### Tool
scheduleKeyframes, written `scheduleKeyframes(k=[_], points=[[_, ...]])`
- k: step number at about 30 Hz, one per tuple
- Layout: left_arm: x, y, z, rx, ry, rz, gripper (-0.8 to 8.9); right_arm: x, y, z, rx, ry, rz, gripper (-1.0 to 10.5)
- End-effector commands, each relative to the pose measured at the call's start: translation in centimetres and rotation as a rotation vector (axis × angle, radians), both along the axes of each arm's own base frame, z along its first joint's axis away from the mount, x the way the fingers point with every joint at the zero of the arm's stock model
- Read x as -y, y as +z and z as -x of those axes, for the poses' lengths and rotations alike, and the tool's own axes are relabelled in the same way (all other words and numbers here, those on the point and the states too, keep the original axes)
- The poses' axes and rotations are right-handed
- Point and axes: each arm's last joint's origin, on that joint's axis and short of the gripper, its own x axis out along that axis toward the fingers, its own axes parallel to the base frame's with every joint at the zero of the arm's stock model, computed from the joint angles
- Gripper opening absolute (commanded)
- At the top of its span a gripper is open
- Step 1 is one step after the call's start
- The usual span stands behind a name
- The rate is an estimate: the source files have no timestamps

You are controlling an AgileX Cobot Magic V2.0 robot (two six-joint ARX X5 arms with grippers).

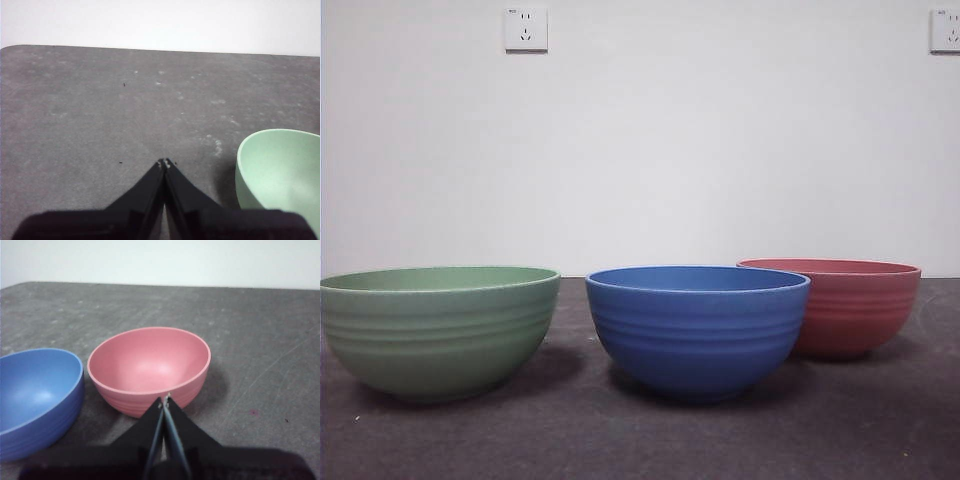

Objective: Pick up the green bowl on the top,put the green bowl on the left,pick up the red bowl in the middle,put the red bowl on the right

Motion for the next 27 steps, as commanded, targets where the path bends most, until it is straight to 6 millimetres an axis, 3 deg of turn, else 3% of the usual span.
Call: scheduleKeyframes(k=[1, 27], points=[[-0.02, -0.48, -0.06, -0.012, 0.004, 0.006, -0.03, 0.02, -0.57, 0.1, -0.01, -0.002, 0.006, -0.2], [-0.02, -0.48, -0.06, -0.012, 0.004, 0.006, -0.03, 0.01, -0.48, 0.12, -0.02, -0.008, -0.058, -0.2]])
